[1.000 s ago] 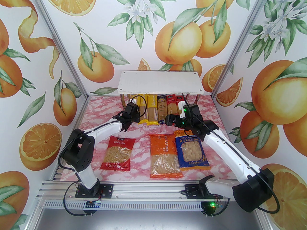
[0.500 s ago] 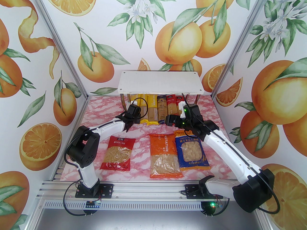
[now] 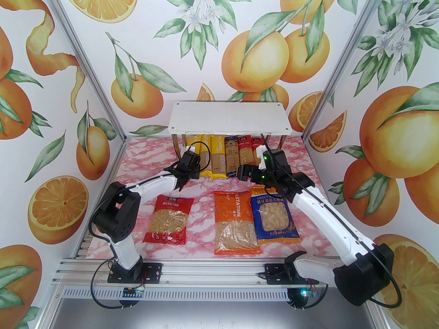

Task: Place and organize the pasta boxes and bags onto the shelf

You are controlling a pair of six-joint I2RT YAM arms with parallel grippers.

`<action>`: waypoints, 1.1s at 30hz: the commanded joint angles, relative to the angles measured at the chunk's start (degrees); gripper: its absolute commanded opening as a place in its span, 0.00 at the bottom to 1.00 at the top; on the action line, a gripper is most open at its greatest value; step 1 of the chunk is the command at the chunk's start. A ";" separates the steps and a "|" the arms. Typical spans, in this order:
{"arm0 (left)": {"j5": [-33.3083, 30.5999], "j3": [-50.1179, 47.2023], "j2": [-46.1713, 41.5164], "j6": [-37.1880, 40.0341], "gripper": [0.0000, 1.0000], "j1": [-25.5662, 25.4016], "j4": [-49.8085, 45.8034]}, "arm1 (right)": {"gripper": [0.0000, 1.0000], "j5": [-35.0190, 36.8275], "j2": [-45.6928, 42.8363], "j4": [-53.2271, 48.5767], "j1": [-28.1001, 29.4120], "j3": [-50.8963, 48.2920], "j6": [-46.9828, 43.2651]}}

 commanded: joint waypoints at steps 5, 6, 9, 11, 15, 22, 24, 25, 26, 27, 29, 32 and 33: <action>2.61 -3.12 -10.67 1.66 0.26 -1.70 -0.73 | 0.97 2.31 -1.19 -2.03 0.30 0.15 -1.30; 2.05 -2.77 -12.14 1.87 0.28 -2.46 -1.72 | 0.97 2.04 -1.20 -2.26 0.30 0.15 -1.49; -3.37 -1.83 -17.15 0.81 0.30 -5.58 -8.15 | 0.94 0.10 -1.20 -3.50 0.72 -0.13 -2.35; -6.31 -2.56 -20.90 -2.69 0.28 -6.60 -13.16 | 0.92 -1.45 -2.12 -3.50 2.20 -1.24 -2.71; -9.62 -7.34 -28.49 -9.93 0.26 -6.34 -20.77 | 0.85 -5.51 -3.32 -4.17 8.22 -3.35 -1.43; -7.32 -17.95 -44.17 -19.49 0.29 -1.97 -23.59 | 0.79 -8.76 2.20 2.79 26.41 -9.61 7.29; -6.15 -19.59 -48.08 -19.82 0.31 -0.43 -23.61 | 0.79 -9.90 4.71 7.83 30.47 -10.95 10.97; -5.79 -19.74 -49.62 -19.74 0.32 0.34 -24.47 | 0.79 -10.77 6.22 11.06 32.31 -11.49 12.81; -5.68 -19.60 -50.91 -19.28 0.32 0.93 -25.57 | 0.79 -11.45 7.93 14.14 34.03 -11.70 14.44; -5.88 -19.30 -51.79 -18.97 0.32 1.22 -26.65 | 0.79 -11.74 9.36 16.08 35.20 -11.38 15.46; -6.15 -18.93 -53.65 -18.42 0.32 1.67 -28.12 | 0.79 -12.27 13.23 19.35 37.66 -9.86 16.97; -6.28 -19.12 -55.63 -18.17 0.33 2.03 -28.27 | 0.79 -12.95 19.13 21.35 39.94 -6.60 17.82; -6.28 -19.29 -56.11 -18.17 0.33 2.12 -28.26 | 0.79 -13.56 21.56 21.55 40.47 -5.21 18.07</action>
